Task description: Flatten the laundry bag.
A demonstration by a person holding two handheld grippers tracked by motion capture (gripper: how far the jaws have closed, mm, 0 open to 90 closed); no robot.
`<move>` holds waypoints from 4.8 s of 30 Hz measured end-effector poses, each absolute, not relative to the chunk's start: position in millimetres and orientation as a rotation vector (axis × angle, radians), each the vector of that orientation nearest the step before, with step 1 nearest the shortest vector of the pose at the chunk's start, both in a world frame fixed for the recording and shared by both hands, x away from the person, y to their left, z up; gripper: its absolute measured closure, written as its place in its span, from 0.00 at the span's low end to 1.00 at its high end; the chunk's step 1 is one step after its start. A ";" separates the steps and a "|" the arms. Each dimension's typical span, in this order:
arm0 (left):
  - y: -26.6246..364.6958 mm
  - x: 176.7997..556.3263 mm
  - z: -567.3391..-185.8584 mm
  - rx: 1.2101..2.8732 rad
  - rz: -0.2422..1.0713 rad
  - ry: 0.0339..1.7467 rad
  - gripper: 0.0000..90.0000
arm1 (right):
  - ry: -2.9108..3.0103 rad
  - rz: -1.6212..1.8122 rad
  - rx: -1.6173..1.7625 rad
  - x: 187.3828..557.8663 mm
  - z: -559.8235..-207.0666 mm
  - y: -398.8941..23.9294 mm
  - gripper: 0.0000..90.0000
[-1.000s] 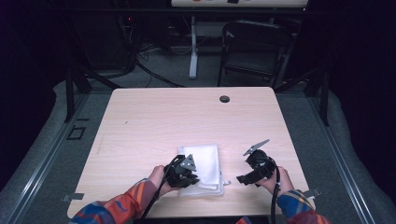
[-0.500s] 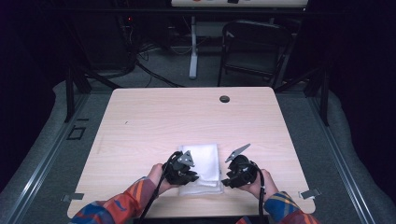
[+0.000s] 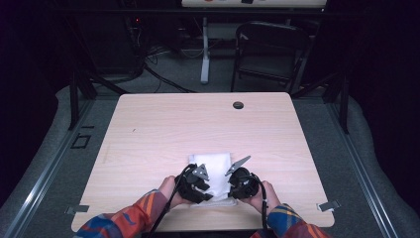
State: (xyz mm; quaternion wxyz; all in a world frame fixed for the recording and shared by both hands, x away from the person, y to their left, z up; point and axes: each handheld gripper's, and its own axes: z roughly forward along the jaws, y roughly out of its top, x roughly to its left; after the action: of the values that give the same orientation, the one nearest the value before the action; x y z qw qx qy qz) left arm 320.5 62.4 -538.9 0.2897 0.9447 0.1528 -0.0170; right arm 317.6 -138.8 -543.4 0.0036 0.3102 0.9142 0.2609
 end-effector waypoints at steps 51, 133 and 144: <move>80.2 339.7 -525.0 2.411 0.085 0.570 0.92 | 2.877 0.841 0.857 320.2 -560.8 -139.8 1.00; 69.7 449.3 -493.2 2.244 0.207 0.749 0.91 | 2.911 0.794 0.863 317.0 -558.3 -136.3 1.00; 69.5 468.0 -478.6 2.264 0.257 0.778 0.91 | 2.913 0.785 0.859 317.3 -558.0 -136.5 1.00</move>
State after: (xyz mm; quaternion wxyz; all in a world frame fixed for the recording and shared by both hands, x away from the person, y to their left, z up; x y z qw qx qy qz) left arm 468.0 69.5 -478.6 0.3589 0.8777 0.3015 0.0998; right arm 317.3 -136.5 -558.0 0.0023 0.2739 0.9286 0.2502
